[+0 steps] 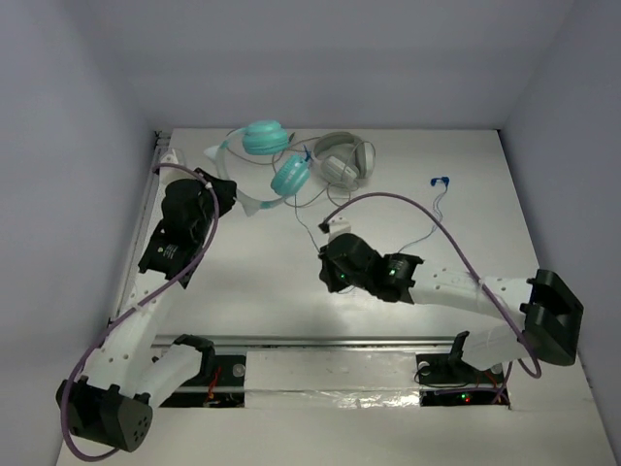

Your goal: Wrap the headphones

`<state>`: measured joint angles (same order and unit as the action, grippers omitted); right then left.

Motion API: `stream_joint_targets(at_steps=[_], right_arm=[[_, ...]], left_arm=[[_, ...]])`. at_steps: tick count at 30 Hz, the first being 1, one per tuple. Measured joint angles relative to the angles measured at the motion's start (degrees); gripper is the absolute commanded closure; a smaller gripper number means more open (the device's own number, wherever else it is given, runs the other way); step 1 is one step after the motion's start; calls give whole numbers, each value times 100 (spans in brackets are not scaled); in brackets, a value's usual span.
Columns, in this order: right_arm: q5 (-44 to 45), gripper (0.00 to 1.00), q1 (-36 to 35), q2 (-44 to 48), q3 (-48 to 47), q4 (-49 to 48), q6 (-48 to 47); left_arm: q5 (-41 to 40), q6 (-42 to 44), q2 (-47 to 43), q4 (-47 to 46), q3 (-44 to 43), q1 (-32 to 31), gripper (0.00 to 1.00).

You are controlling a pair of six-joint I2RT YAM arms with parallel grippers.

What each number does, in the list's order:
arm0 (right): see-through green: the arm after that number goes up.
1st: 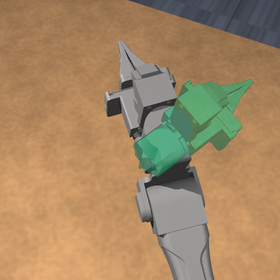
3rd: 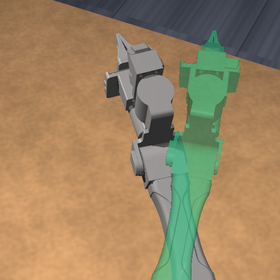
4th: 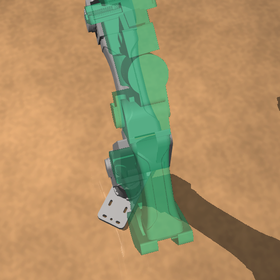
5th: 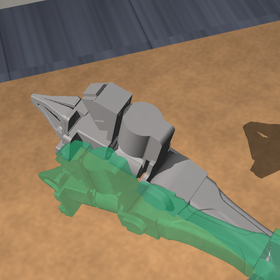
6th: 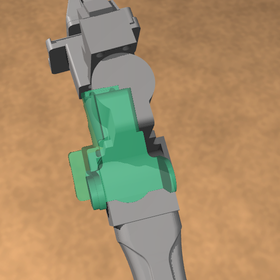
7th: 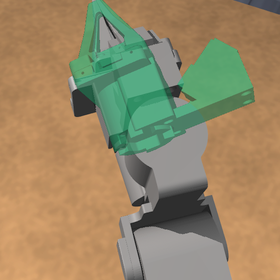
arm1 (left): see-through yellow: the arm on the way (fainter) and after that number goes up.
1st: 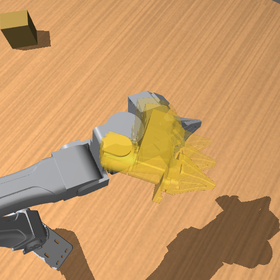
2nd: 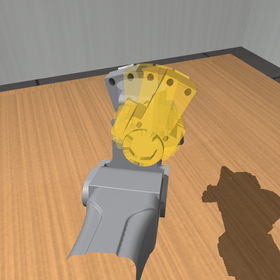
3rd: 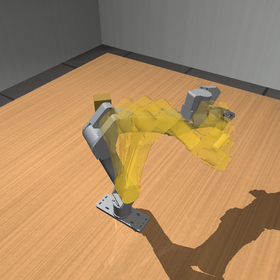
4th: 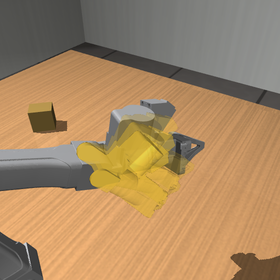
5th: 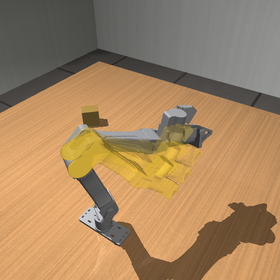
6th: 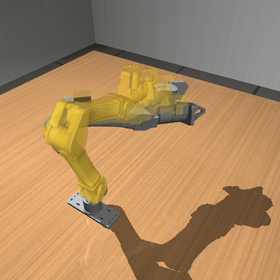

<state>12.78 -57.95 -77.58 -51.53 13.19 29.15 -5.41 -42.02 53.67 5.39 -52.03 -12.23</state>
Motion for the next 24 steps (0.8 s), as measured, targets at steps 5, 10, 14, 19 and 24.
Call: stream_joint_targets(at_steps=[5,10,14,19,24], right_arm=[[442,100,-929,-155,-710,820,-109],[890,100,-1222,-87,-1574,1707,-485],[1126,100,-1215,-81,-2122,2286,-824],[1106,100,-1215,-81,-2522,2798,-1200],[1154,100,-1217,-85,-2778,3226,-1510]], left_arm=[[-629,297,20,105,61,-573,100],[-1113,588,225,262,284,-951,100],[-1095,793,428,376,415,-1370,100],[-822,1080,802,393,448,-1633,100],[-352,1351,1226,363,442,-1705,100]])
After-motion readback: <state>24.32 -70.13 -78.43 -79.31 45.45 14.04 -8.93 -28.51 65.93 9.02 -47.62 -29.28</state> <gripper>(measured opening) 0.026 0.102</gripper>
